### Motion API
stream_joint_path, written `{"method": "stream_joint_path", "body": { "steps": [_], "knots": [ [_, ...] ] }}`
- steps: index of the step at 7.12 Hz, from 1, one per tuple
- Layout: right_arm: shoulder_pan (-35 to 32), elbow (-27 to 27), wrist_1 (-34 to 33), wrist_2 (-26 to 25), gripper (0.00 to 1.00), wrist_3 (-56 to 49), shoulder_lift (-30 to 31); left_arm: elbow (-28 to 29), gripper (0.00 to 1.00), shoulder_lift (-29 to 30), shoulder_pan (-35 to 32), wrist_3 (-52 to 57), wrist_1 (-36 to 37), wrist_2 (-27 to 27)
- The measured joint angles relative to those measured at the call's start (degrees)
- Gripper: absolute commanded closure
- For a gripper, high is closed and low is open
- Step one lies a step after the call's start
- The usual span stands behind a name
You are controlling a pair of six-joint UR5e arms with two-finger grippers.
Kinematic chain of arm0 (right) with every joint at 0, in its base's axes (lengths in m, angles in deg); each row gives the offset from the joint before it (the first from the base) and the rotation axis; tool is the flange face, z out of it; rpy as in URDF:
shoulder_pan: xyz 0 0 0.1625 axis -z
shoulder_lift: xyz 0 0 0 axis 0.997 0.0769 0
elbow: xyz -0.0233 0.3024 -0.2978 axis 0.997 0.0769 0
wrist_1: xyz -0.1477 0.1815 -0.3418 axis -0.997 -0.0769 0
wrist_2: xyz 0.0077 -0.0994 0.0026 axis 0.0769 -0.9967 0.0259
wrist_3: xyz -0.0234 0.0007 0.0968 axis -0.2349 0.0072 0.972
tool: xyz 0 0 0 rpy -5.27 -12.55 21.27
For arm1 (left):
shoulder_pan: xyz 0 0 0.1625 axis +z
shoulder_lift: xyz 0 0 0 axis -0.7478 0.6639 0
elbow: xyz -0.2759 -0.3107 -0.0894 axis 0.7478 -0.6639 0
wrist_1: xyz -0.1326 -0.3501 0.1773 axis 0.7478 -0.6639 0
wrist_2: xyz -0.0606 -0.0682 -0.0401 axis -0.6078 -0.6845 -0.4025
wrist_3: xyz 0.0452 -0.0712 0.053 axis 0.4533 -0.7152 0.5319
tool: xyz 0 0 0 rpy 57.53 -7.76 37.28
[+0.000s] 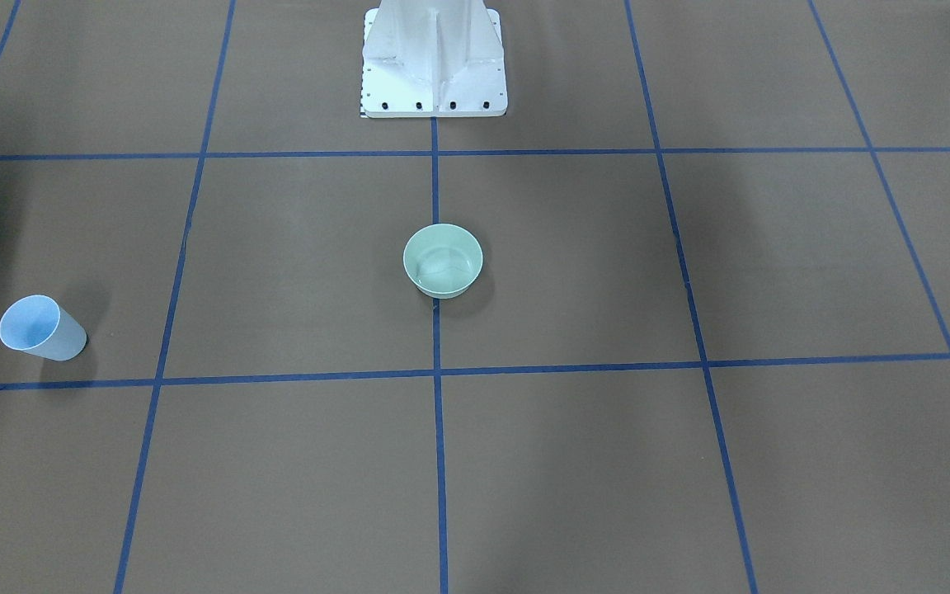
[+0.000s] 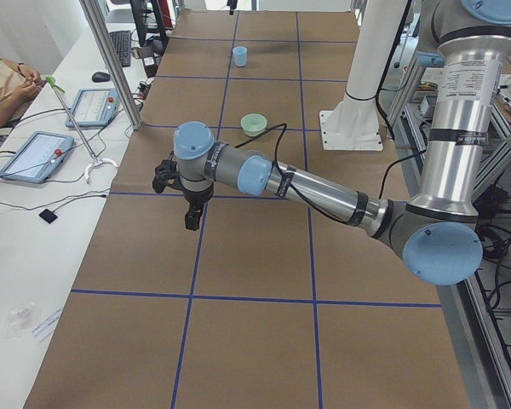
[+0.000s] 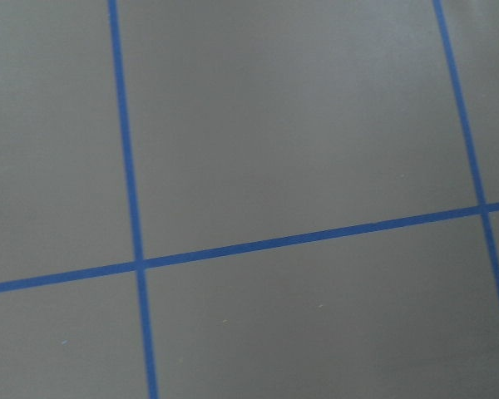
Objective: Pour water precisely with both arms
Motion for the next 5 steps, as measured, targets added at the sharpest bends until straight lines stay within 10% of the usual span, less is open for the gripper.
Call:
{"method": "stream_joint_path", "body": {
  "steps": [5],
  "knots": [
    [-3.78, -0.05, -6.45, 4.02, 0.0, -8.24, 6.06, -0.42, 0.0, 5.27, 14.29, -14.65, -12.3, 3.82]
  ]
}}
